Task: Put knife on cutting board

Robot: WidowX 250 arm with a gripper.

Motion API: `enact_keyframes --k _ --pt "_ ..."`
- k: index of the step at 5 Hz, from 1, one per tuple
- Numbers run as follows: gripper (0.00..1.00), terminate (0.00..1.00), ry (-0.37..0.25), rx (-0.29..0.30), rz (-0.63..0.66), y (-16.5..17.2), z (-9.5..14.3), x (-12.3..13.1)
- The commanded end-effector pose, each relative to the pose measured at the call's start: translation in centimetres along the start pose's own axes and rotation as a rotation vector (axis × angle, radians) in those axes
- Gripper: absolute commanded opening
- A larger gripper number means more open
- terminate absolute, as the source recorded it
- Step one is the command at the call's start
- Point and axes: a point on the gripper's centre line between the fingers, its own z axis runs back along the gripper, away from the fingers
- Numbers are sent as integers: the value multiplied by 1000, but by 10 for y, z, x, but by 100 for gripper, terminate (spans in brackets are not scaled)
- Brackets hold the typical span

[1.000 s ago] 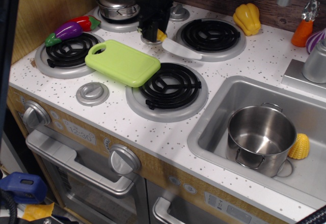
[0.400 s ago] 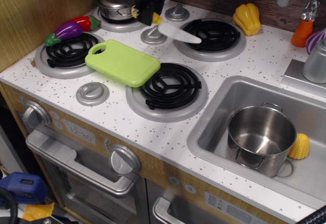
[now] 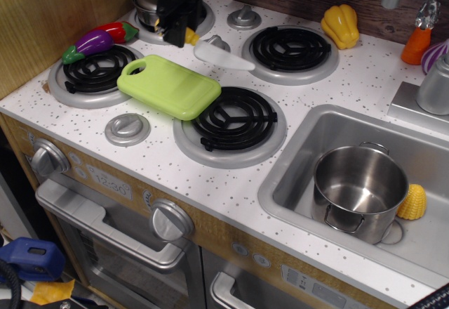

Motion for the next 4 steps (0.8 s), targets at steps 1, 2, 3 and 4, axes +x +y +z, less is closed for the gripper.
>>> enact_keyframes --k 1,2,3,4 --pt "0 0 -10 -93 14 6 20 22" --pt "0 0 -3 -103 12 17 11 27" --pt "0 0 24 -115 5 23 3 29" --pt "0 0 44 -128 1 24 -1 25"
